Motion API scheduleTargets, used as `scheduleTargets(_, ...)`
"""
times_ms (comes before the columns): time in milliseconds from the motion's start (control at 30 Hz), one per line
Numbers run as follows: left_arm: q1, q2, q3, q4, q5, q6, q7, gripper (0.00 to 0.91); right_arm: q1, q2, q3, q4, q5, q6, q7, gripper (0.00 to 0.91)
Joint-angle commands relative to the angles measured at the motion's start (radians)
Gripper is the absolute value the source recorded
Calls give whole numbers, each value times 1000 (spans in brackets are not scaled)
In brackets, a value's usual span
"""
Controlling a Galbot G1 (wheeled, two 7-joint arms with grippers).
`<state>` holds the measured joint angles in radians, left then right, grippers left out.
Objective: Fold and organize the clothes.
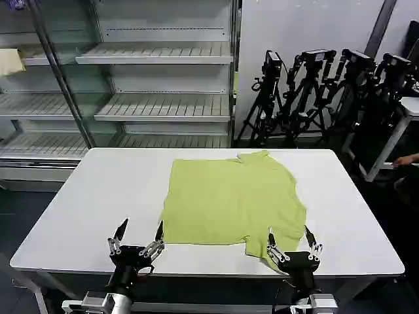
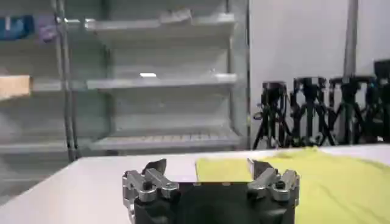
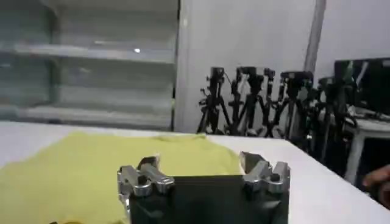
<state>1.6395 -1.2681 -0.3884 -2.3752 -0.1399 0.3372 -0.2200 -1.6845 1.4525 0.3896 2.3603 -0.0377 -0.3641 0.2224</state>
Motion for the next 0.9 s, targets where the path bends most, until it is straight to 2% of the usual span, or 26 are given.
scheduleTargets(33, -14, 43, 0, 2, -25, 141, 15, 907, 2, 4, -5, -19, -3, -73, 5, 907)
scheduleTargets(200, -50, 86, 4, 53, -95, 240, 17, 907, 5, 15, -31, -59, -19, -78, 9, 907)
scheduleTargets(500, -149, 118, 42, 144, -93, 241, 15, 907, 23, 34, -59, -94, -48, -83, 18, 907)
scheduleTargets(700, -213, 137, 76, 188, -106, 242, 30, 907, 26, 40, -78, -111, -37, -69, 16, 907)
scheduleTargets(900, -281, 138, 79, 257, -144, 242, 29, 907, 29, 52, -81, -125, -19, -78, 40, 907)
